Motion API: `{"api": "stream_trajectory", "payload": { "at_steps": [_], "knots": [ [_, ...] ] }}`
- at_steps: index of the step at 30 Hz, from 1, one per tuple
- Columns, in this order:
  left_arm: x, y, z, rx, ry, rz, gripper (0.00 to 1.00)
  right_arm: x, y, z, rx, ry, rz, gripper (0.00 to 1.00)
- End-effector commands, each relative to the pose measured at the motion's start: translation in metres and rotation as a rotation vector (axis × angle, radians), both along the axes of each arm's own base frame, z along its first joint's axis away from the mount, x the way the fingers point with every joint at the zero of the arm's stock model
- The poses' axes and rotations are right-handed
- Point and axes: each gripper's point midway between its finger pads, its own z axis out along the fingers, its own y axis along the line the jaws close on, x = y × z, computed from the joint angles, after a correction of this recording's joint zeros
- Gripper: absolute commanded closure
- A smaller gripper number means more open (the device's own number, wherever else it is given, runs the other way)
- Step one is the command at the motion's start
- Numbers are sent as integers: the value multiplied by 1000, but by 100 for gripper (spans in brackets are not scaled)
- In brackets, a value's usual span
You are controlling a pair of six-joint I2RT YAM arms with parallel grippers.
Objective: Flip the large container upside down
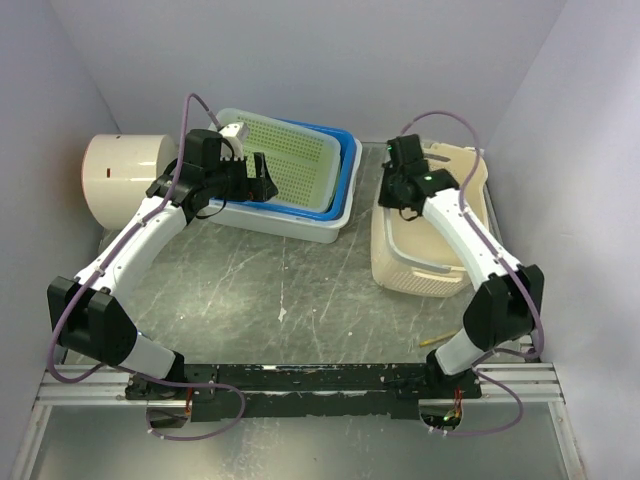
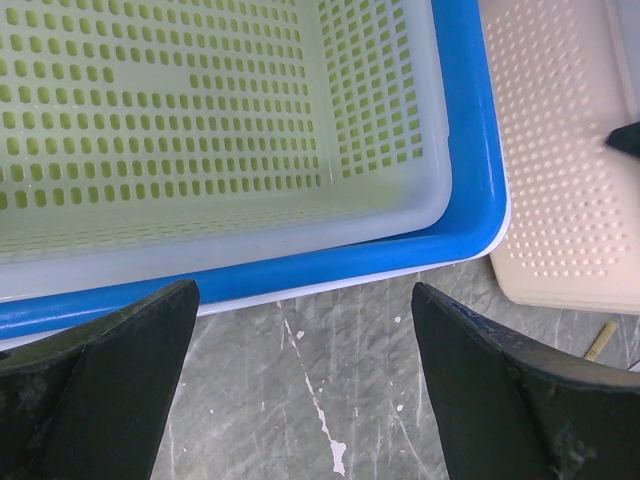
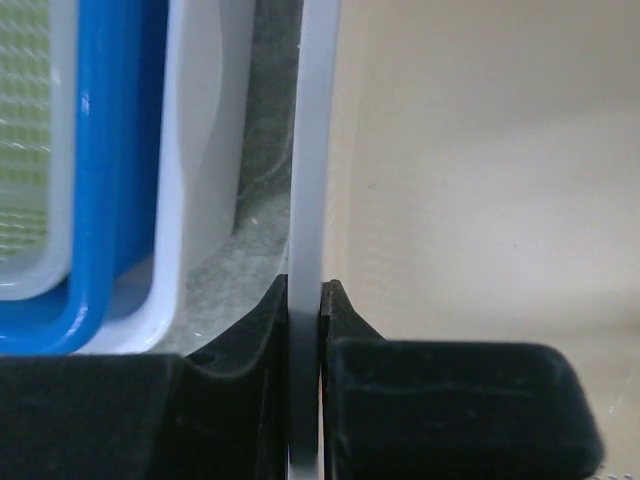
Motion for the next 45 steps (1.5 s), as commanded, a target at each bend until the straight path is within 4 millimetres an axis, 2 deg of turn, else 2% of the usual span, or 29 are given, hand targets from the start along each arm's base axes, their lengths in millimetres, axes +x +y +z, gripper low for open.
{"api": "stream_trajectory", "payload": {
  "at_steps": [1,4,8,11,13,16,19,20,23,25,26,27,30,31,34,38,45],
  "knots": [
    [3,-2,4,4,-22,-2,0,14,-2,104,294,-238,65,100],
    [2,-3,5,-1,-26,-7,1,8,-11,139,476,-304,131,100],
    [3,-4,6,-9,-24,-9,0,-4,-11,172,663,-369,216,100],
    [1,-4,6,-13,-24,-12,1,-10,-13,187,781,-408,248,100],
    [0,-4,6,-16,-24,-11,0,-13,-17,189,857,-425,272,100],
    [-1,-4,6,-16,-22,-17,0,-13,-31,176,977,-408,273,100],
    [-3,-7,8,-21,-23,-31,0,-15,-45,149,1103,-345,248,100],
    [-4,-9,11,-28,-24,-44,1,-17,-50,133,1141,-315,221,100],
    [-7,-14,13,-42,-21,-75,1,-14,-71,107,1122,-270,134,99],
    [-9,-17,14,-46,-20,-82,0,-11,-92,82,1034,-201,13,83],
    [-9,-17,15,-48,-21,-85,0,-10,-104,72,961,-182,-40,68],
    [-10,-18,14,-49,-19,-86,0,-10,-115,62,866,-175,-65,47],
    [-11,-21,16,-52,-23,-94,0,-13,-141,55,675,-163,-154,21],
    [-11,-22,16,-55,-24,-97,0,-14,-148,55,625,-165,-178,15],
    [-12,-28,17,-66,-21,-109,1,-19,-167,63,497,-180,-238,5],
    [-19,-53,22,-95,-14,-151,0,-25,-181,88,380,-233,-278,2],
    [-40,-129,27,-256,40,-280,0,-32,-152,126,369,-317,-182,2]
  ]
}}
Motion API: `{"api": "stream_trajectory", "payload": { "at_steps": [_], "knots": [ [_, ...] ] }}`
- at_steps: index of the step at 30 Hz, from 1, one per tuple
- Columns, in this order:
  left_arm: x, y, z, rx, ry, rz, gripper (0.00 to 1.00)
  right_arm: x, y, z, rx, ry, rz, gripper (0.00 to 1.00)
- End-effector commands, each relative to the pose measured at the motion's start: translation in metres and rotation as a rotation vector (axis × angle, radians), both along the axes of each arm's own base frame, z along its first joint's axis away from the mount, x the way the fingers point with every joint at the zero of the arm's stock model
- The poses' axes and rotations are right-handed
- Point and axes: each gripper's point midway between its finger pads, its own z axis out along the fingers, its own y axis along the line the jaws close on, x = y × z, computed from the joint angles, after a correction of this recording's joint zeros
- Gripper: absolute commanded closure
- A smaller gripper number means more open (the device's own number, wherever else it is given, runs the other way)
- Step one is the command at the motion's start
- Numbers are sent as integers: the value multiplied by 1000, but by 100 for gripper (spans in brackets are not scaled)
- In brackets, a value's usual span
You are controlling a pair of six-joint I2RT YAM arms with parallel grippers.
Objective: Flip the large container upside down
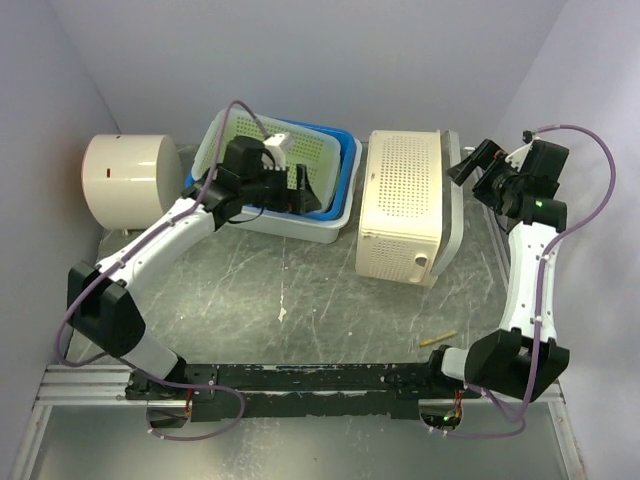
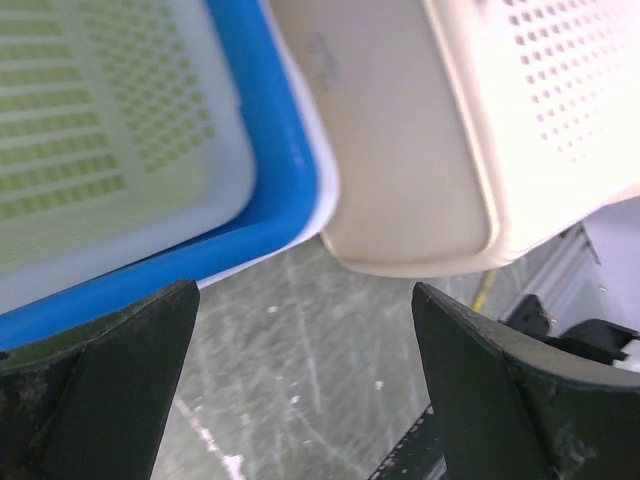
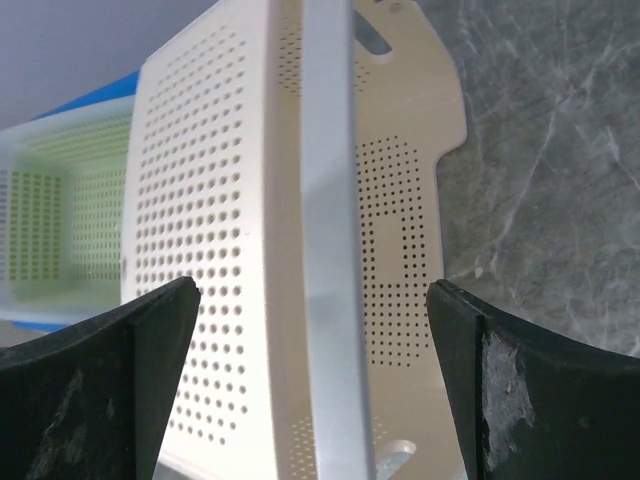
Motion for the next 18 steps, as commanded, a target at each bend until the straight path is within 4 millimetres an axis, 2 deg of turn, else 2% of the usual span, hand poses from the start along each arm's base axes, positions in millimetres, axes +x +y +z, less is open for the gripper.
{"api": "stream_trajectory", "payload": {
  "at_steps": [1,7,11,12,14,18],
  "knots": [
    [-6,-49,21,-163,17,-85,0,-12,17,25,-42,-63,47,3],
    [-2,-69,15,-197,36,-120,1,-7,73,14,17,-33,219,8],
    [-2,-76,12,-217,47,-144,0,-7,108,21,61,-53,335,9],
    [-2,-78,13,-223,47,-148,0,-8,110,26,60,-64,346,10],
    [-1,-82,14,-239,52,-161,1,-8,102,34,17,-74,313,9],
    [-2,-94,16,-247,51,-192,0,-12,64,41,-126,-82,118,6]
  ]
}}
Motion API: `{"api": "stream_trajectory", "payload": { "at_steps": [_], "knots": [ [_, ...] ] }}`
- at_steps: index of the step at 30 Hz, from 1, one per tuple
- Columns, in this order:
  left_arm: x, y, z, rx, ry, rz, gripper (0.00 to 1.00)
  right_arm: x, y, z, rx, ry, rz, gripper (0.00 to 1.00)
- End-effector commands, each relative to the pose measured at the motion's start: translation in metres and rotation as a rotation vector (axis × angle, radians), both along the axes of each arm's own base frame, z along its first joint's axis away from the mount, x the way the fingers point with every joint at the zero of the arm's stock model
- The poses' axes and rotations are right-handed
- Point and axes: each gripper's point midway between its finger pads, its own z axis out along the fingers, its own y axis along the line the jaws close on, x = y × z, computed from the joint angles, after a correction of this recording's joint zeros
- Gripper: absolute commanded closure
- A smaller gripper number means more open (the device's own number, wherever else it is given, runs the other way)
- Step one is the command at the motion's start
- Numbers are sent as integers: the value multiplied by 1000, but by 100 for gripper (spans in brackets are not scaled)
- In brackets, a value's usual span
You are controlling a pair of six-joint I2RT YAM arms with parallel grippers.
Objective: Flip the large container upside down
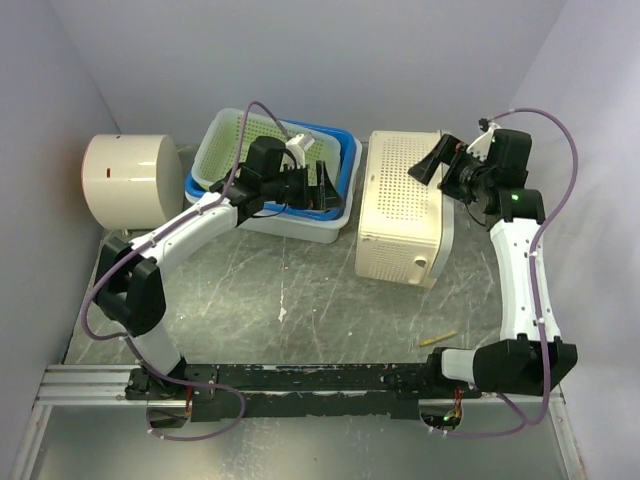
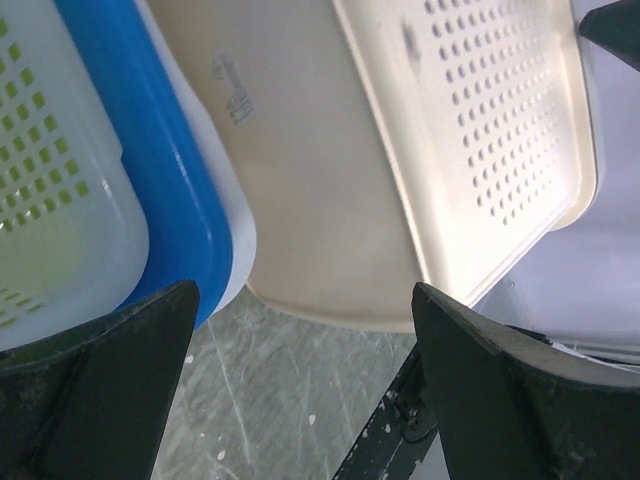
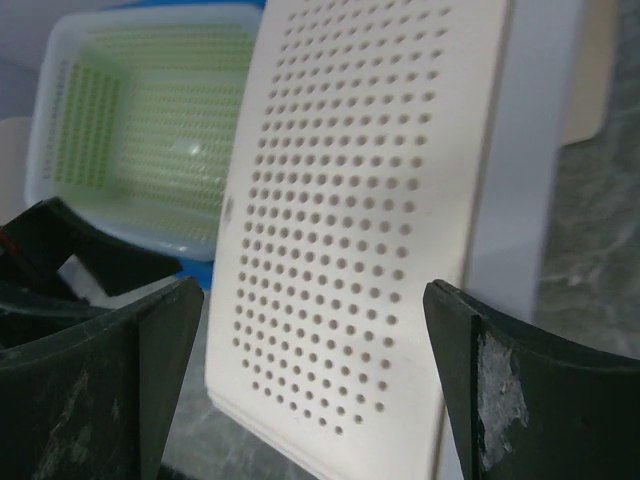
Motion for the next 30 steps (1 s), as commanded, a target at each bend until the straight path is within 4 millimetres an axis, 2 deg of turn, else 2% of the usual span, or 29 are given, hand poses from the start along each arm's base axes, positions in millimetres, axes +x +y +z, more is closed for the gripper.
{"api": "stream_trajectory", "payload": {
  "at_steps": [1,4,8,18,20,24,30],
  "knots": [
    [-1,-24,32,-83,-63,-68,1,-9,-40,24,-145,-73,-202,6],
    [-2,-33,37,-96,-73,-86,0,-21,-59,22,-186,-83,-315,5],
    [-1,-45,35,-101,-72,-106,0,-29,-69,11,-230,-74,-354,11],
    [-4,-83,29,-174,-20,-199,1,-17,-59,-48,-252,83,-240,20],
    [-5,-90,32,-187,-20,-214,0,-17,-61,-56,-246,94,-240,21],
    [-13,-102,43,-207,-27,-253,0,-24,-85,-68,-121,96,-249,27],
    [-32,-122,65,-276,-25,-337,1,-26,-85,-86,-18,117,-265,30]
  ]
}}
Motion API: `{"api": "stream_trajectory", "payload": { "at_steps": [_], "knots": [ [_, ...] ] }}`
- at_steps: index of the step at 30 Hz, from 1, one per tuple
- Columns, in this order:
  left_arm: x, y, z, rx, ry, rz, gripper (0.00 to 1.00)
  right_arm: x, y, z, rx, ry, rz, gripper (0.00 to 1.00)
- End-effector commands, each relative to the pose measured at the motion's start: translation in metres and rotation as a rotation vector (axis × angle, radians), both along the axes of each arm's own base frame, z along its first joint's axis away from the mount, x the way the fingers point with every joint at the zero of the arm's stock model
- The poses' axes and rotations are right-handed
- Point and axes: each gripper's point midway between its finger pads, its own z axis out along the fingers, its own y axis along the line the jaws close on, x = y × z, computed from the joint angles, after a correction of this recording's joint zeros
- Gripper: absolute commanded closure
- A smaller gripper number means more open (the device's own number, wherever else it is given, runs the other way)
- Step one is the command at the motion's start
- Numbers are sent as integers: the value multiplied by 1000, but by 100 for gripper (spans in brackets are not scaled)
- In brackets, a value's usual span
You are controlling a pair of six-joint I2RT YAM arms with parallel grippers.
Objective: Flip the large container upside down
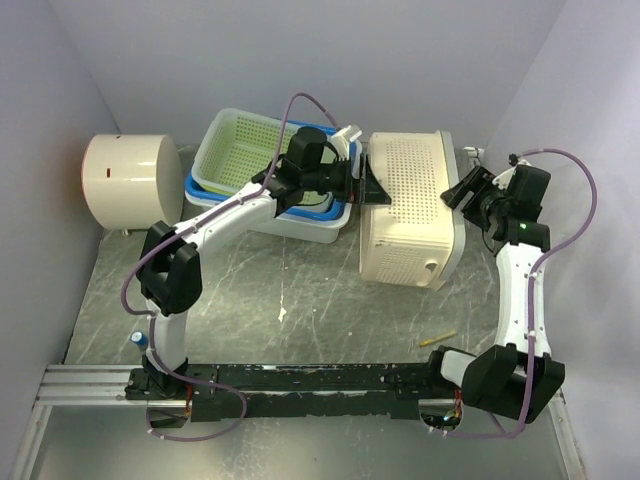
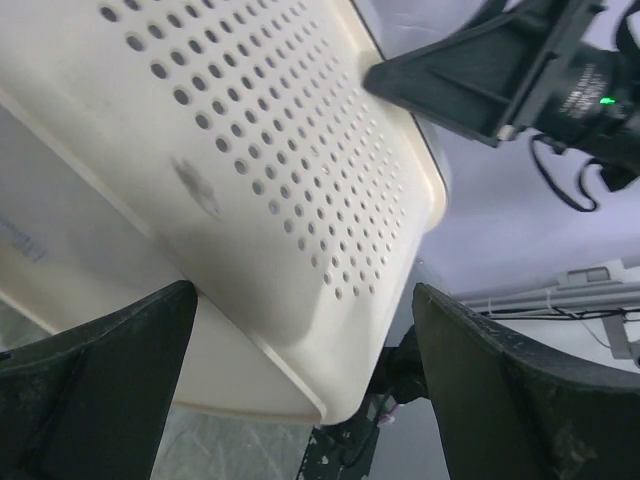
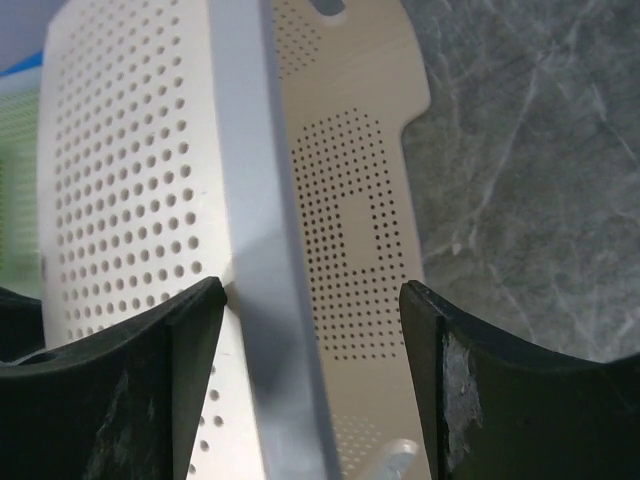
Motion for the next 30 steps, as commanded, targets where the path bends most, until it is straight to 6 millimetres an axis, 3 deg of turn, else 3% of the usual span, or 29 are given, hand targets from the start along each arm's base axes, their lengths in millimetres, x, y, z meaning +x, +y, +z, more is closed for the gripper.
{"api": "stream_trajectory", "payload": {
  "at_steps": [1,6,7,11,16,18,23,30],
  "knots": [
    [-22,-24,36,-109,-28,-115,0,-10,3,-32,90,66,11,30],
    [-37,-47,52,-179,-27,-189,0,-13,-14,-40,156,49,-73,30],
    [-39,-52,54,-187,-24,-199,0,-18,-18,-52,175,74,-101,30],
    [-42,-71,58,-209,-29,-221,0,-23,-36,-68,222,111,-200,28],
    [-46,-86,77,-278,-57,-244,1,-32,-67,-96,225,197,-376,11],
    [-48,-92,79,-299,-56,-253,1,-33,-77,-106,226,244,-433,5],
    [-55,-108,73,-361,-8,-292,0,-34,-92,-125,251,332,-534,1],
    [-62,-127,69,-404,28,-333,1,-39,-94,-147,287,392,-586,0]
  ]
}}
